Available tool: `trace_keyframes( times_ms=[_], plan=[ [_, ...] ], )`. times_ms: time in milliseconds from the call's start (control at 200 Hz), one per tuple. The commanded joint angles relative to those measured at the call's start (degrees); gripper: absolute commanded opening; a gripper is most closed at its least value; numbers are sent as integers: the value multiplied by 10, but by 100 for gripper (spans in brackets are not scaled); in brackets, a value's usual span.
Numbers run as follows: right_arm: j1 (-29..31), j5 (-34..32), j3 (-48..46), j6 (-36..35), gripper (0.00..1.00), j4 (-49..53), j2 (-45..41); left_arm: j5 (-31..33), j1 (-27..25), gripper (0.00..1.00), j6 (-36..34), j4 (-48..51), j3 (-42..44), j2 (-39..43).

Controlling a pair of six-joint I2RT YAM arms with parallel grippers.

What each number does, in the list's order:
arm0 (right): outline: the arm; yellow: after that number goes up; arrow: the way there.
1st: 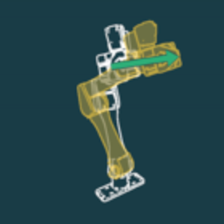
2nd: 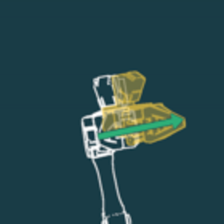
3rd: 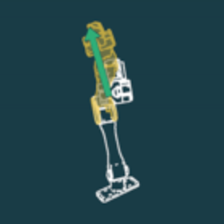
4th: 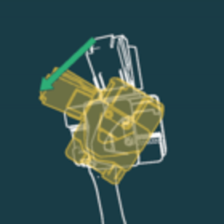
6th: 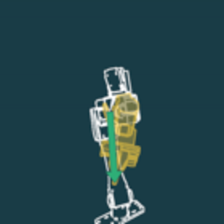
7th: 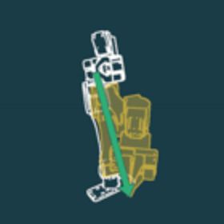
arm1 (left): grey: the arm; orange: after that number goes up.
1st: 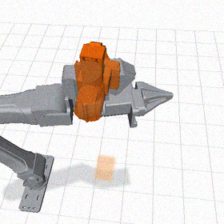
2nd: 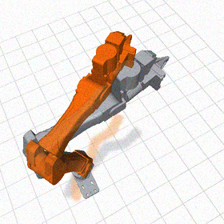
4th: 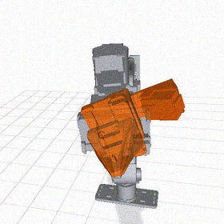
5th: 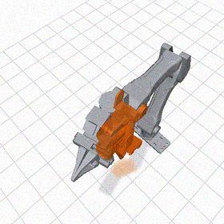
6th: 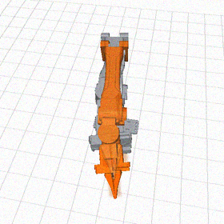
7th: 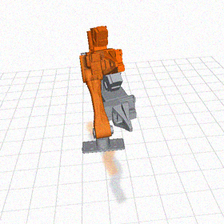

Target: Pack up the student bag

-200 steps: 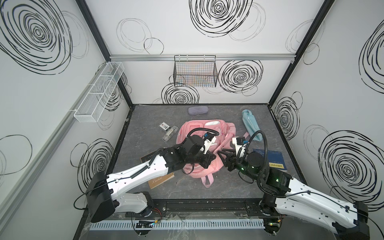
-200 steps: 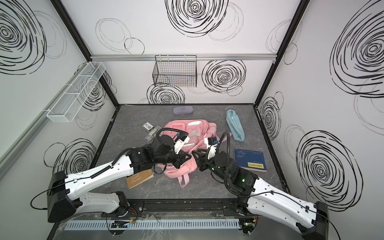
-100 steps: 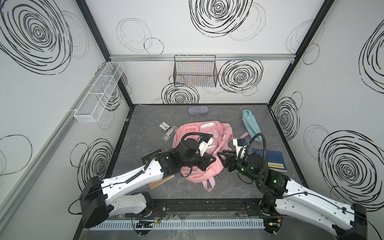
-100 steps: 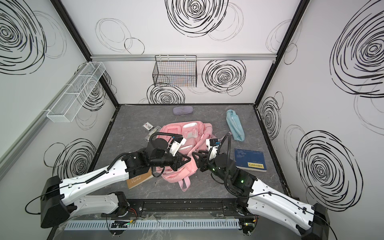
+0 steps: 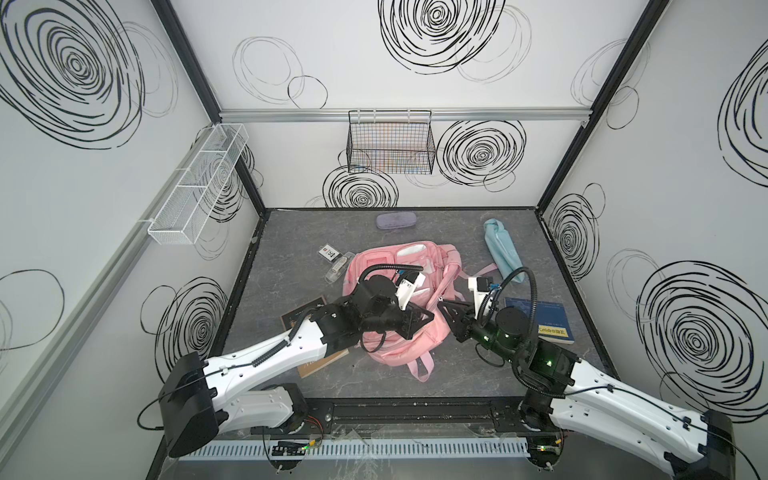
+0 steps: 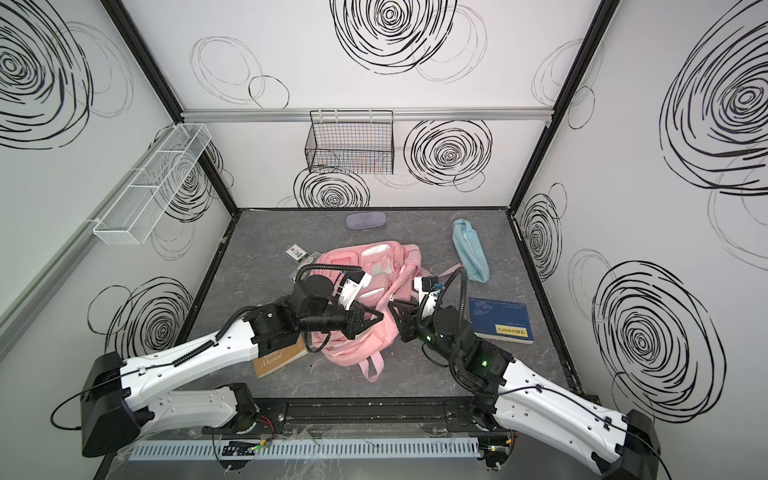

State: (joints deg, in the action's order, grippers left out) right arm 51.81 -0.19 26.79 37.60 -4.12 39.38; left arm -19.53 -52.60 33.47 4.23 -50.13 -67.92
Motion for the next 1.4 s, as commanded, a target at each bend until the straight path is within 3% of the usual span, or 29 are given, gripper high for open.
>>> trace_keyframes(
  times_ms=[0, 365, 665, 1396],
  plan=[
    [-16, 13, -11, -2, 15, 44, -4, -25, -2, 0, 4, -147, -12, 25],
    [-60, 43, 16, -37, 4, 82, 3, -17, 3, 0, -5, -134, 2, 32],
    [-75, 51, 37, -60, 0, 107, 8, -13, 11, 0, -5, -134, 22, 38],
    [-158, 116, 83, -125, 0, 168, 41, -7, 41, 0, -31, -89, 56, 63]
  ],
)
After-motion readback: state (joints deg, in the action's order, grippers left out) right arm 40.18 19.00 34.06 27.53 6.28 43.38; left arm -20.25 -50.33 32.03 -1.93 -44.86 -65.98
